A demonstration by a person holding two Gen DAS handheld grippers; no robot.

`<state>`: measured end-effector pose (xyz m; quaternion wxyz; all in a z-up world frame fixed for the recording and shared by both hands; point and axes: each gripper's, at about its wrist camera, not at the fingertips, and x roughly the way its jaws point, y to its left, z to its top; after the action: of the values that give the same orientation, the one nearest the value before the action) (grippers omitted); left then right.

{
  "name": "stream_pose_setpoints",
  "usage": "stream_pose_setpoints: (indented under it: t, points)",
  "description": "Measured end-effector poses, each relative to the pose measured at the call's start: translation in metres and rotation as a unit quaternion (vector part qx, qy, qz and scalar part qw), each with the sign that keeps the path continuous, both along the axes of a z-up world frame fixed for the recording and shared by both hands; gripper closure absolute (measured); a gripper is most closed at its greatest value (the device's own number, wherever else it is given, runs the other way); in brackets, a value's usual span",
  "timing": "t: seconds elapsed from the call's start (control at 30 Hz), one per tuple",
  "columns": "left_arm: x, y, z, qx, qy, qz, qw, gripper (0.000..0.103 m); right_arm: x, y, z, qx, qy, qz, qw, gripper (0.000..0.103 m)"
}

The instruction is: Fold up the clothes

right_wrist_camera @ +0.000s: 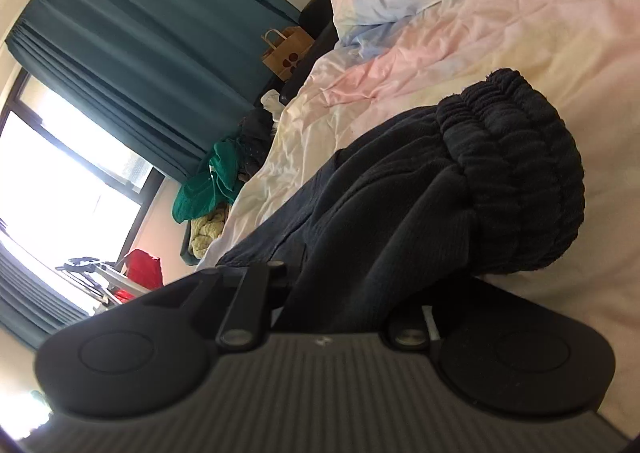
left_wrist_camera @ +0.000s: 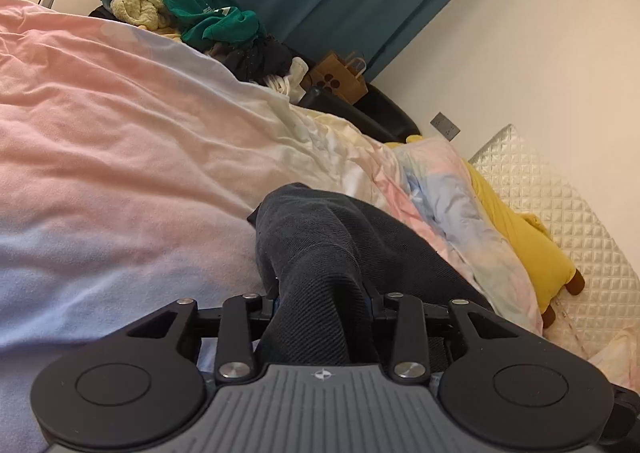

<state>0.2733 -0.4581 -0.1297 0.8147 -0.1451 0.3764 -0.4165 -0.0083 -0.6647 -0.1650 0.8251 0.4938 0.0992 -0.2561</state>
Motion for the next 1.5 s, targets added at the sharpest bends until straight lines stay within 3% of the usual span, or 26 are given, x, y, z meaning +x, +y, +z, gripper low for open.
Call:
stream_pose_setpoints:
  t: [0.07, 0.1, 0.2, 0.27, 0.4, 0.53, 0.67, 0.73, 0.87, 1.1, 1.33, 1.5]
  points:
    - [0.000, 0.012, -0.015, 0.024, -0.009, -0.013, 0.9996, 0.061, -0.004, 0.013, -0.016, -0.008, 0.010, 0.009, 1.000, 0.079]
    - [-0.002, 0.020, -0.019, 0.023, -0.013, -0.013, 0.9996, 0.055, -0.007, 0.018, -0.023, -0.005, 0.010, 0.007, 1.000, 0.079]
    - [-0.011, 0.036, -0.020, 0.026, -0.014, -0.015, 0.9994, 0.050, -0.016, 0.030, -0.043, 0.011, 0.002, -0.006, 1.000, 0.077]
    - [-0.020, 0.043, -0.014, 0.036, -0.021, -0.015, 0.9990, 0.049, -0.020, 0.032, -0.054, 0.025, -0.001, -0.014, 1.000, 0.070]
    - [-0.039, 0.061, 0.004, 0.049, -0.022, -0.022, 0.9983, 0.022, -0.031, 0.033, -0.065, 0.072, -0.001, -0.009, 0.997, 0.065]
    - [-0.068, 0.083, 0.039, 0.064, -0.060, -0.040, 0.9953, 0.016, -0.051, 0.042, -0.048, 0.103, 0.014, -0.025, 0.994, 0.059]
    - [-0.097, 0.103, 0.075, 0.094, -0.112, -0.058, 0.9876, 0.006, -0.065, 0.069, -0.008, 0.027, 0.083, -0.011, 0.996, 0.059]
    - [-0.112, 0.116, 0.097, 0.093, -0.134, -0.061, 0.9847, 0.001, -0.072, 0.084, 0.015, -0.007, 0.096, -0.005, 0.995, 0.059]
    - [-0.140, 0.146, 0.140, 0.069, -0.151, -0.072, 0.9835, 0.000, -0.088, 0.116, 0.062, -0.077, 0.085, 0.001, 0.993, 0.060]
    - [-0.196, 0.184, 0.194, 0.058, -0.221, -0.069, 0.9710, 0.000, -0.107, 0.175, 0.136, -0.180, 0.071, 0.022, 0.981, 0.060]
    - [-0.258, 0.233, 0.229, 0.020, -0.251, -0.074, 0.9650, 0.000, -0.123, 0.249, 0.161, -0.282, 0.100, 0.006, 0.954, 0.059]
    - [-0.291, 0.273, 0.234, 0.015, -0.279, -0.067, 0.9579, 0.000, -0.130, 0.285, 0.152, -0.291, 0.101, 0.009, 0.951, 0.059]
